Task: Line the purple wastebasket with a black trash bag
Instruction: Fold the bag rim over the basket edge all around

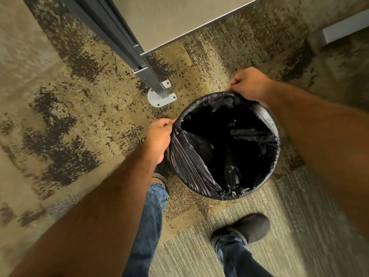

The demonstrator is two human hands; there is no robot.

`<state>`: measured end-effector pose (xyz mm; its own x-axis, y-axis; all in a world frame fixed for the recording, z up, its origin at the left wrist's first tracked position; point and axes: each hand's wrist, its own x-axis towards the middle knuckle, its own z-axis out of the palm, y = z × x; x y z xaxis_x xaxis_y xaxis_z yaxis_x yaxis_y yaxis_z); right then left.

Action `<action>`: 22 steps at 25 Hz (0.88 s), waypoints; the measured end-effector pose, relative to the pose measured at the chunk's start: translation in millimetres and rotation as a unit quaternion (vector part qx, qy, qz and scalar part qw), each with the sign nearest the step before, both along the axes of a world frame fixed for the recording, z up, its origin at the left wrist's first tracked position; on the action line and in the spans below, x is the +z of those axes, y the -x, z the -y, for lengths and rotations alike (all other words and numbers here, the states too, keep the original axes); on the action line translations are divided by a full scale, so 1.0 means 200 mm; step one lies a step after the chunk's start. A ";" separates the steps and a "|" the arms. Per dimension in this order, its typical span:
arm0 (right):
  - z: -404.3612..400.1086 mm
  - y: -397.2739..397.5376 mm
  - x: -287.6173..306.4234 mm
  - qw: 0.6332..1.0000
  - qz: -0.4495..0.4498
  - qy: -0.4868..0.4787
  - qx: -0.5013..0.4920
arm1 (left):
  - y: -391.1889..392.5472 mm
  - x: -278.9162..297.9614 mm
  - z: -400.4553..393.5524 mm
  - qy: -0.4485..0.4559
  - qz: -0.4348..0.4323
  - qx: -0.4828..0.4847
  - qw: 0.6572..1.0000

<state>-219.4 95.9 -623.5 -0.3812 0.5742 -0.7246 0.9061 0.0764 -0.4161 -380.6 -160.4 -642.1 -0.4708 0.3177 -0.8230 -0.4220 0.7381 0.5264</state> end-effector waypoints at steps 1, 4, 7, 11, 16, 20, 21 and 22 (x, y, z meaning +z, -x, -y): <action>0.05 -0.07 0.01 0.997 -0.029 -0.027 -0.073 | -0.01 0.01 0.04 0.000 -0.030 -0.003 1.000; 0.32 -0.40 0.11 0.950 -0.049 -0.156 -0.266 | -0.08 0.11 0.25 -0.017 -0.049 -0.006 0.999; 0.76 -0.71 0.21 0.833 -0.067 -0.113 -0.537 | -0.20 0.22 0.42 -0.005 -0.030 -0.050 0.998; 1.26 -0.85 0.26 0.704 -0.078 0.196 -0.678 | -0.27 0.28 0.46 0.008 0.007 0.016 1.000; 1.47 -0.83 0.18 0.694 -0.114 0.195 -0.684 | -0.16 0.30 0.52 0.008 0.015 -0.074 0.997; 1.49 -0.87 0.16 0.751 -0.124 0.142 -0.633 | -0.08 0.25 0.51 0.002 0.004 -0.188 0.982; 1.49 -0.87 0.17 0.759 -0.113 0.121 -0.630 | -0.08 0.24 0.51 -0.002 0.015 -0.190 0.982; 1.50 -0.87 0.17 0.756 -0.106 0.099 -0.638 | -0.09 0.23 0.52 -0.002 0.039 -0.177 0.983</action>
